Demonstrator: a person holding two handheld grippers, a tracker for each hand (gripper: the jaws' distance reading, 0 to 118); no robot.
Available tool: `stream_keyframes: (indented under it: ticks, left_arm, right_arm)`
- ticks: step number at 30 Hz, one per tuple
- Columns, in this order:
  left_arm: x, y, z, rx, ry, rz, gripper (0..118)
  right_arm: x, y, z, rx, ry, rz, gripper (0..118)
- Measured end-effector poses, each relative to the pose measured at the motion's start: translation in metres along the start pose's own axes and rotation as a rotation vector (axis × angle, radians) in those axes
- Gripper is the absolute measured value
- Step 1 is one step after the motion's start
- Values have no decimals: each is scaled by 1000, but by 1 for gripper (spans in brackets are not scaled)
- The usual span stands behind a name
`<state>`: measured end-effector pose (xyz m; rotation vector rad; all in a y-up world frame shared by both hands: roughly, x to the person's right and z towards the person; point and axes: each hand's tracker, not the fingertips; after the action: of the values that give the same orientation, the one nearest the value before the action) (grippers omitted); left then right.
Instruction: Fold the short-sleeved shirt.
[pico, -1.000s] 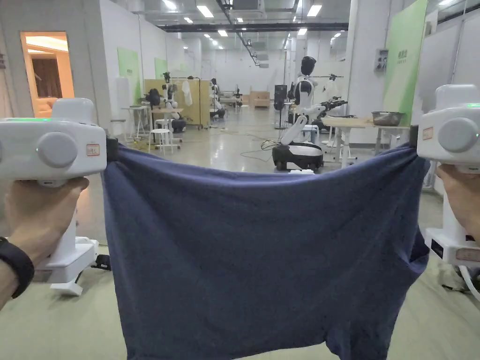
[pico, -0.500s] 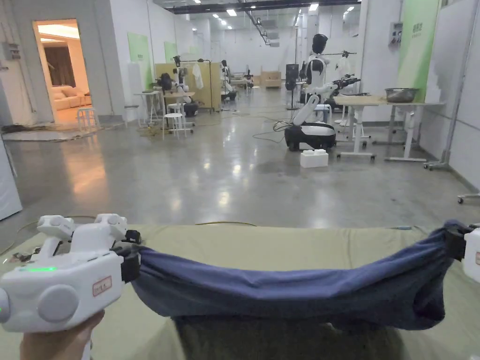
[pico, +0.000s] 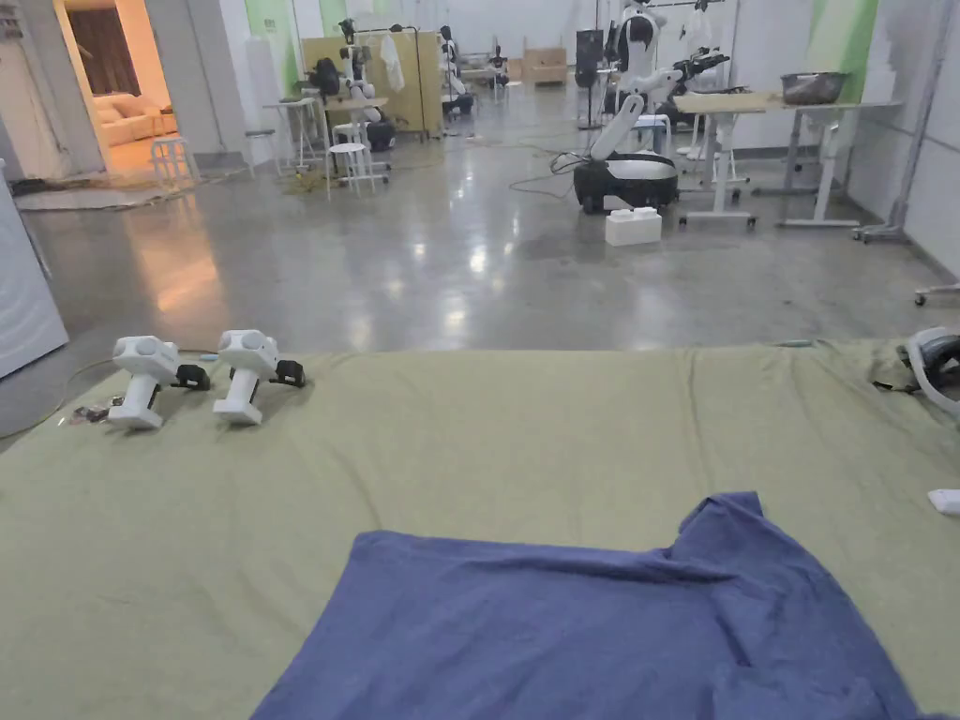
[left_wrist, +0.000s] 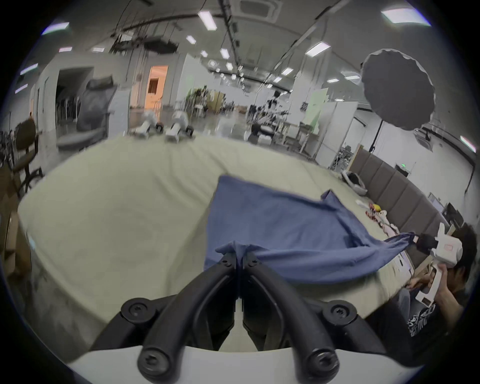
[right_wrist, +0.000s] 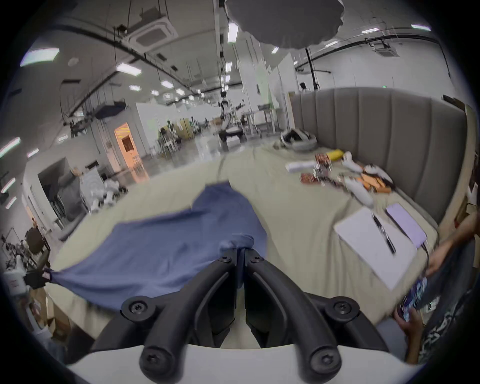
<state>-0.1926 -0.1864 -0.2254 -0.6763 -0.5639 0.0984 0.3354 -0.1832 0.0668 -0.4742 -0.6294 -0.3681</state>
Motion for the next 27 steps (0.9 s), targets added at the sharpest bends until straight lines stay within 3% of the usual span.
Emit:
stream_keyframes:
  ticks: [5, 6, 7, 8, 9, 10, 11, 14, 19, 22, 24, 25, 27]
  left_arm:
    - [-11, -49, -18, -156, -15, 63, 8]
    - [-12, -54, -21, -166, -8, 61, 20]
    - [-14, -59, -22, -166, 10, 63, 63]
    - [-18, -62, -23, -181, 22, 63, 95]
    - [-22, -61, -22, -193, 37, 56, 101]
    - [-24, -60, -15, -164, 46, 49, 100]
    - [-22, -57, -7, -128, 69, 41, 100]
    - [-7, -39, 21, -30, 125, -46, 100]
    - [52, -4, 97, 270, 168, -129, 100]
    - [98, 6, 138, 472, 205, -181, 100]
    - [116, 12, 159, 554, 209, -220, 100]
    - [83, 10, 136, 577, 213, -231, 100]
    - [85, 13, 138, 626, 210, -294, 100]
  right_arm:
    - [29, -56, -10, -169, -39, -39, 6]
    - [31, -62, -9, -187, -53, -39, 6]
    - [36, -66, -12, -227, -69, -50, 10]
    - [42, -66, -13, -256, -75, -86, 20]
    - [49, -64, -10, -253, -64, -138, 35]
    - [56, -64, -4, -215, -68, -169, 61]
    - [63, -62, 1, -182, -57, -202, 74]
    - [76, -49, 24, -88, 14, -332, 78]
    - [37, -20, 106, 292, 49, -355, 88]
    - [9, -1, 133, 344, 95, -255, 106]
    - [-15, 9, 149, 382, 61, -102, 106]
    - [-25, 13, 155, 413, 48, -31, 106]
    - [-46, 20, 166, 466, 27, 102, 106]
